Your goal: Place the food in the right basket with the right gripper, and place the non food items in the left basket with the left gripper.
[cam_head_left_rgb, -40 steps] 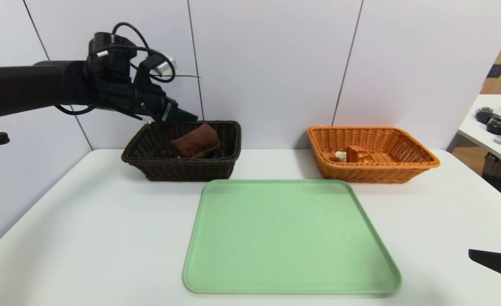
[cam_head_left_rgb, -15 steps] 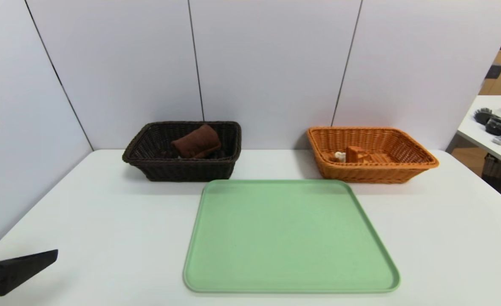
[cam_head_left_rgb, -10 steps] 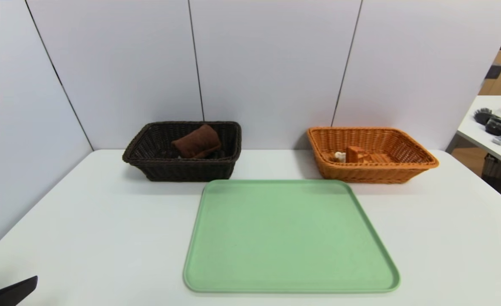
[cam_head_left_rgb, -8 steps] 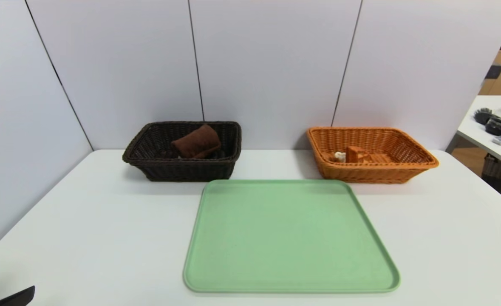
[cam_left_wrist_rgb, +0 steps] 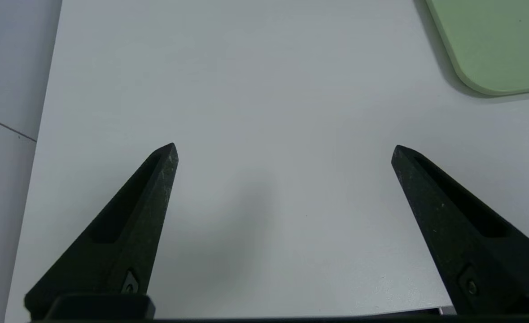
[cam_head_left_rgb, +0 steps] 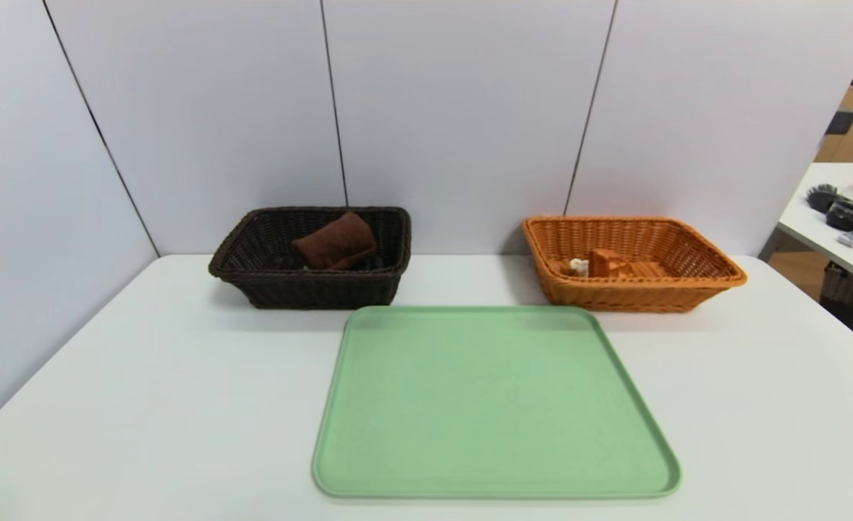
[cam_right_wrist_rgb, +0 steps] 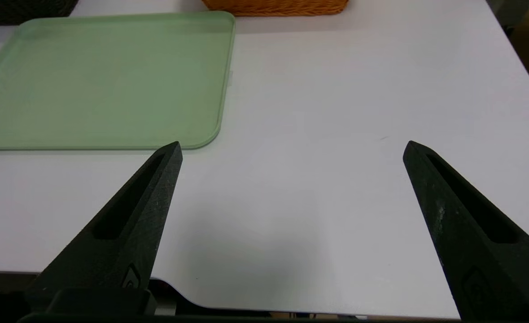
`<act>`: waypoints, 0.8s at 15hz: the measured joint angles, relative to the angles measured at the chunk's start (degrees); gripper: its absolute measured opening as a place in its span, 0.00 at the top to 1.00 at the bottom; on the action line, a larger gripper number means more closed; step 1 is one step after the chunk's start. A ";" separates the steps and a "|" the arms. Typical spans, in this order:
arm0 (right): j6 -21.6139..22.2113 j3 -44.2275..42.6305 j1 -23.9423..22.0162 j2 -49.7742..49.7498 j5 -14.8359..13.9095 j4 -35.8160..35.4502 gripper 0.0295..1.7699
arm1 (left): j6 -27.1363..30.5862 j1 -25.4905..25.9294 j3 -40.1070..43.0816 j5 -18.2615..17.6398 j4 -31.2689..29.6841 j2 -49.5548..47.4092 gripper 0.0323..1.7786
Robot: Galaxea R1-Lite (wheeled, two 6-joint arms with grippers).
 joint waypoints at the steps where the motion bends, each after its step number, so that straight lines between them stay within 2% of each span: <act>1: -0.02 -0.17 0.29 -0.66 -0.02 -1.41 0.04 | -0.07 0.50 0.30 -0.32 -1.49 -1.04 0.05; 4: -0.05 0.88 0.44 -2.40 0.13 -6.99 0.04 | -0.16 1.73 2.32 -1.67 -5.50 -3.91 0.05; 9: -0.18 2.91 0.32 -5.60 0.74 -12.52 0.04 | -0.28 3.30 5.07 -5.86 -5.92 -9.23 0.05; 12: -0.41 3.16 0.13 -6.56 0.78 -13.04 0.04 | -0.22 3.39 5.42 -6.22 -5.95 -11.28 0.05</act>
